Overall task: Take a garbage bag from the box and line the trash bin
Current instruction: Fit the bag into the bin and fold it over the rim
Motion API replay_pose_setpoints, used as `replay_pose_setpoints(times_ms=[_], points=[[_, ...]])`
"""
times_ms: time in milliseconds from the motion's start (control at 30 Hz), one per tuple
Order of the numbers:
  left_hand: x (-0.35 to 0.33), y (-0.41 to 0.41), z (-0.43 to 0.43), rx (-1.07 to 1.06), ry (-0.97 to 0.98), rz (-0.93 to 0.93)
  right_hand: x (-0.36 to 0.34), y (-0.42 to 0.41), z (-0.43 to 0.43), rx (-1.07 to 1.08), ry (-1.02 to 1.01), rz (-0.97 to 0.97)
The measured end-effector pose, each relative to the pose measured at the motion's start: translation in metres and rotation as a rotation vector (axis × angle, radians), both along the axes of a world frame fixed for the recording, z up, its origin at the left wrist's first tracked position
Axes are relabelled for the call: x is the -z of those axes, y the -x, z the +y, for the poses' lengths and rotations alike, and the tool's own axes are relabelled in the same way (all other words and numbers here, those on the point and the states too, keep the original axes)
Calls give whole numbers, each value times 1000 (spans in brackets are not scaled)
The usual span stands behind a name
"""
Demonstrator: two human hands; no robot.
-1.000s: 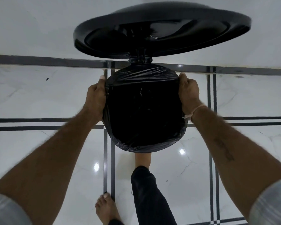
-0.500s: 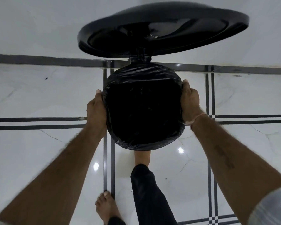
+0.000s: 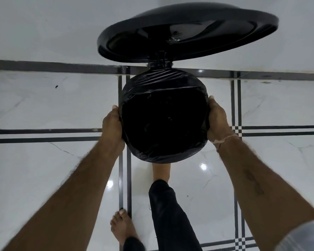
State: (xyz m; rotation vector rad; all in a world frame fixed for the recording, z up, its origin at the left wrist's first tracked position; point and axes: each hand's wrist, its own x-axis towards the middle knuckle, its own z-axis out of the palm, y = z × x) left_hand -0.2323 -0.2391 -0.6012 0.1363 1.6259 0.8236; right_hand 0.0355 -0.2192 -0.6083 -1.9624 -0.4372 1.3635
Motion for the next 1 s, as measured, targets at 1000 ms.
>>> replay_pose_setpoints(times_ms=[1000], points=[[-24,-33,-80,-456,33,-307,-29,48,-100,743,136,499]])
